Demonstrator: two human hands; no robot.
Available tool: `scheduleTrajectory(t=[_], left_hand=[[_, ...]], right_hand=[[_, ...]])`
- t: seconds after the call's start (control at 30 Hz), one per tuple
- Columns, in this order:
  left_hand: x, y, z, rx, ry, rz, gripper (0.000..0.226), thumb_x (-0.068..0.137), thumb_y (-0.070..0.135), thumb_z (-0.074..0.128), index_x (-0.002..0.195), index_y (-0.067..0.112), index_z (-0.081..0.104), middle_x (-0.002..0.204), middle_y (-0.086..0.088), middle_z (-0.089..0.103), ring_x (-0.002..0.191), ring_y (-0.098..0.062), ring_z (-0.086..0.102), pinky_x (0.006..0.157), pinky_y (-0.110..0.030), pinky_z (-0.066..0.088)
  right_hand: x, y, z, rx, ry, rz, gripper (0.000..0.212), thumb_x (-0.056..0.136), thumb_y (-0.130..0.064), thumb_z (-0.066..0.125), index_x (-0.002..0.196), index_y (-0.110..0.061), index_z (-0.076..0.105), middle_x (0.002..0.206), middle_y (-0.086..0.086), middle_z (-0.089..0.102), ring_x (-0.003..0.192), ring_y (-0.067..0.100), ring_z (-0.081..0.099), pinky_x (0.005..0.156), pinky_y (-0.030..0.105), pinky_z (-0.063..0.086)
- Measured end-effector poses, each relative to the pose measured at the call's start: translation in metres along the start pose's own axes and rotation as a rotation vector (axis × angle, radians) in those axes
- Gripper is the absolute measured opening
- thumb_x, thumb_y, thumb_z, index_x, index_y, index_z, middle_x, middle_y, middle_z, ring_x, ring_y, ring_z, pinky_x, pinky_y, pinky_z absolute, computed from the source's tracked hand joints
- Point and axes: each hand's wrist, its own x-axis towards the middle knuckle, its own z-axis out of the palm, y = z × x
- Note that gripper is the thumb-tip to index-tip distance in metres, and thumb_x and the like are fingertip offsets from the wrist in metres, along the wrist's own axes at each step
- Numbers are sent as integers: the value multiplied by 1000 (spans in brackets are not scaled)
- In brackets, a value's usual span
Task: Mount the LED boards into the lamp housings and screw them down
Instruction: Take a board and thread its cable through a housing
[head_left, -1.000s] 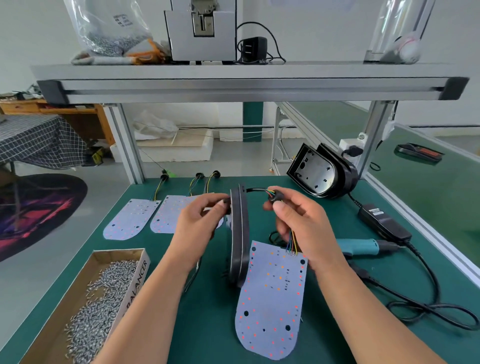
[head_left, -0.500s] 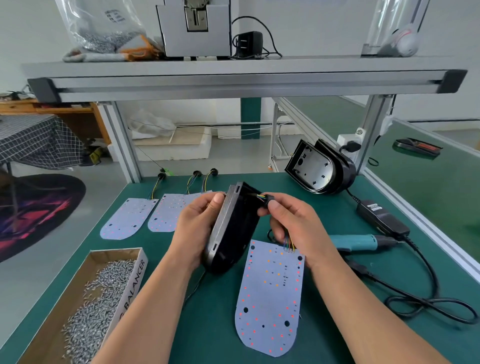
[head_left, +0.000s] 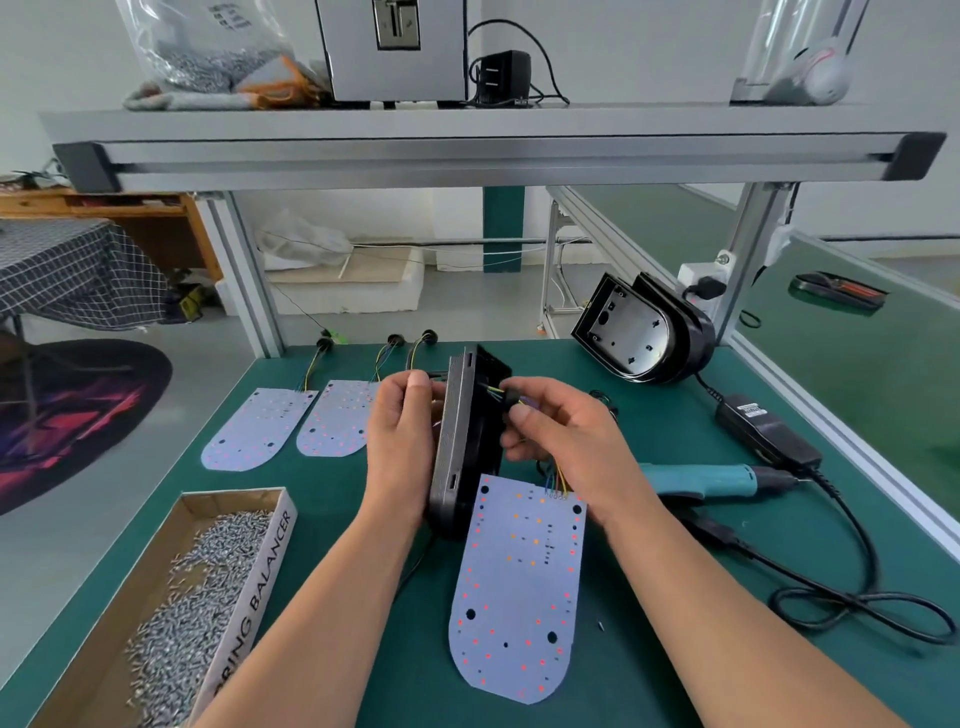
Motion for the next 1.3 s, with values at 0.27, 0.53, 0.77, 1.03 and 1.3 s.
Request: scheduleTrajectory(t=[0.27, 0.53, 0.77, 1.03, 1.3], left_hand=[[-4, 7, 1, -258, -137, -212, 64, 94, 54, 71, 112, -4, 53, 121, -31, 73, 93, -41, 71, 83, -62, 54], [-3, 10, -4, -183, -308, -151, 78, 70, 53, 85, 139, 30, 56, 114, -5, 71, 97, -24, 75, 86, -48, 63], [-3, 6, -3, -146, -278, -102, 77, 73, 55, 86, 139, 40, 47, 111, -5, 62, 93, -19, 73, 81, -40, 64], [-7, 11, 0, 166, -214, 118, 44, 83, 64, 72, 113, 33, 65, 110, -7, 60, 97, -23, 65, 94, -49, 58], [-11, 24, -5, 177, -426, -37, 60, 71, 53, 85, 116, 15, 73, 102, -12, 76, 92, -25, 75, 78, -38, 59]], right_hand=[[5, 4, 3, 2, -1, -17, 25, 107, -2, 59, 127, -11, 70, 100, 15, 77, 83, 27, 76, 73, 33, 64], [6, 0, 6, -31, 32, -66, 29, 104, 0, 60, 123, -18, 73, 95, 9, 75, 86, 26, 77, 77, 32, 63], [4, -3, 11, -40, 38, -104, 24, 106, -8, 60, 124, -19, 72, 104, 13, 80, 95, 31, 79, 84, 34, 64], [3, -5, 9, -83, 17, -124, 31, 107, -12, 60, 132, -27, 72, 119, 5, 78, 109, 26, 77, 96, 37, 62], [0, -15, 9, -130, 166, -141, 20, 102, -18, 69, 121, -23, 67, 97, 5, 79, 87, 22, 79, 77, 25, 61]])
